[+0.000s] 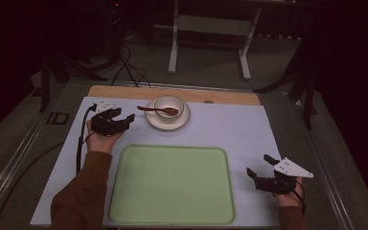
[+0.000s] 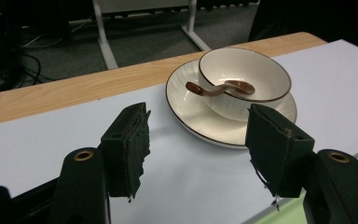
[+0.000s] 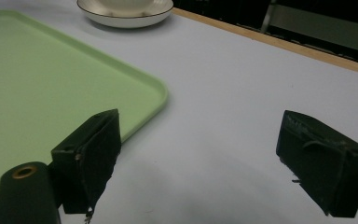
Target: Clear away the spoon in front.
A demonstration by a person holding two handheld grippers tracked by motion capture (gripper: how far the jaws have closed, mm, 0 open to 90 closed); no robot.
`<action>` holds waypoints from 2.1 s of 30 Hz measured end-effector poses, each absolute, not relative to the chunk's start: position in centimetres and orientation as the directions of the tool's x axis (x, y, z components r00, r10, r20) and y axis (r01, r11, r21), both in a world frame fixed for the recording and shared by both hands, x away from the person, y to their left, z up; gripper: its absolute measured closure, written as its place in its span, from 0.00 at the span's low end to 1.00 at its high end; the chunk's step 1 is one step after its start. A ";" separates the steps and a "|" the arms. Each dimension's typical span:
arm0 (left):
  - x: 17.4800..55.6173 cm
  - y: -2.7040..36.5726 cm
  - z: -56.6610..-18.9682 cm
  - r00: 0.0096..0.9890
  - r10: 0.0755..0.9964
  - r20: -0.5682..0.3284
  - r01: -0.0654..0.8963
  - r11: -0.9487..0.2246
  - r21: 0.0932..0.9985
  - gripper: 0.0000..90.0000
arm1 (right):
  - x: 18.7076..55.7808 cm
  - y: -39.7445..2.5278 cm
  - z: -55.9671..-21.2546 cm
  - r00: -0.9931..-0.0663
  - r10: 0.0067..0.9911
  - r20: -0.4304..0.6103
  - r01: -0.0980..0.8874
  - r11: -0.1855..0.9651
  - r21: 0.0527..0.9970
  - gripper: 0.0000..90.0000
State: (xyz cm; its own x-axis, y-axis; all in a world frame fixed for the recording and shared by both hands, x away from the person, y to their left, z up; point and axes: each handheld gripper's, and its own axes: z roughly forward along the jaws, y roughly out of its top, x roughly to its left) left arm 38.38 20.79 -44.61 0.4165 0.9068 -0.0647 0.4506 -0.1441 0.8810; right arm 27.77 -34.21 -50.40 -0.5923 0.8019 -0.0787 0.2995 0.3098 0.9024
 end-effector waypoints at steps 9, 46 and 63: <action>41.1 19.9 -45.3 0.435 0.896 -0.091 0.487 -0.149 0.860 0.44 | 27.8 -34.2 -50.4 -0.593 0.801 -0.079 0.299 0.311 0.902 0.15; 44.3 18.0 -46.0 0.519 0.832 -0.195 0.542 -0.145 0.828 0.93 | 27.8 -34.4 -50.3 -0.591 0.803 -0.077 0.298 0.306 0.904 0.15; 42.9 18.1 -44.0 0.523 0.837 -0.162 0.480 -0.131 0.868 0.93 | 27.7 -34.4 -50.3 -0.591 0.803 -0.077 0.297 0.305 0.905 0.15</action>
State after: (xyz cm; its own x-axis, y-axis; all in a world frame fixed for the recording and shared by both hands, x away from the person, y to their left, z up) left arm 42.90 18.08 -44.04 0.5226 0.8369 -0.1625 0.4796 -0.1310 0.8677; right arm 27.75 -34.43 -50.29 -0.5911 0.8029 -0.0771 0.2968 0.3054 0.9048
